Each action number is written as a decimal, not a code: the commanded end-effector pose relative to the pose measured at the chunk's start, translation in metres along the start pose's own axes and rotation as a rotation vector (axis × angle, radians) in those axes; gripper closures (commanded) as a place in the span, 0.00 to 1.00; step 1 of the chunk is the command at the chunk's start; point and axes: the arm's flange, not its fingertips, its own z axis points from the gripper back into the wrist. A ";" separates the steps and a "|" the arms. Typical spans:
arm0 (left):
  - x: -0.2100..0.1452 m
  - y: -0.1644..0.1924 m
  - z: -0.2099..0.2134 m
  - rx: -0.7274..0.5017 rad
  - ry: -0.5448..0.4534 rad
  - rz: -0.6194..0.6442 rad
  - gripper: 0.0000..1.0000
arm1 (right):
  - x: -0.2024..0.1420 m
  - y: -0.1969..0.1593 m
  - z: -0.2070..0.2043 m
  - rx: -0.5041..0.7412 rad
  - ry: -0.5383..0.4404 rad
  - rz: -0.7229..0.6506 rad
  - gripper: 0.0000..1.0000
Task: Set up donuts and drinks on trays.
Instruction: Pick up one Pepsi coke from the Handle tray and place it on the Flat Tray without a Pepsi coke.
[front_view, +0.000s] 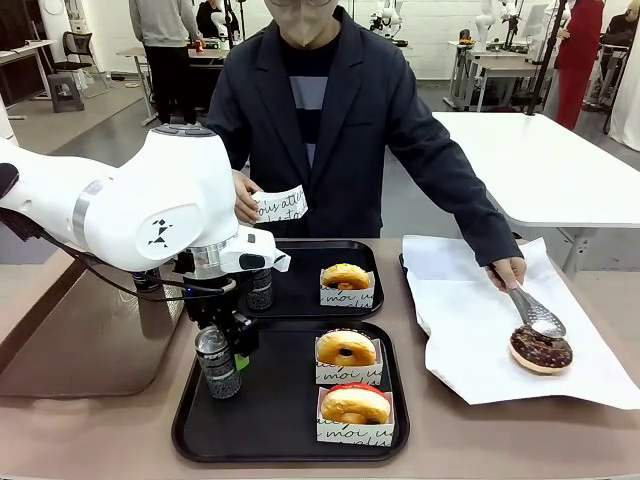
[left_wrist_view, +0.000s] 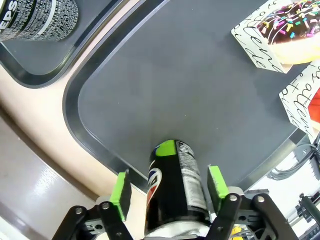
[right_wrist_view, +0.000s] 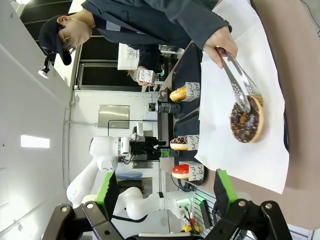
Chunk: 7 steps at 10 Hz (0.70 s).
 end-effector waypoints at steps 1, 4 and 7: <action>-0.003 -0.001 0.001 -0.025 -0.019 -0.014 0.01 | 0.002 0.001 -0.001 0.027 -0.017 0.018 0.00; -0.004 -0.001 0.003 -0.024 -0.018 -0.013 0.00 | 0.002 0.001 -0.001 0.027 -0.017 0.018 0.00; -0.003 -0.001 0.002 -0.030 -0.015 -0.007 0.00 | 0.002 0.001 -0.001 0.027 -0.017 0.018 0.00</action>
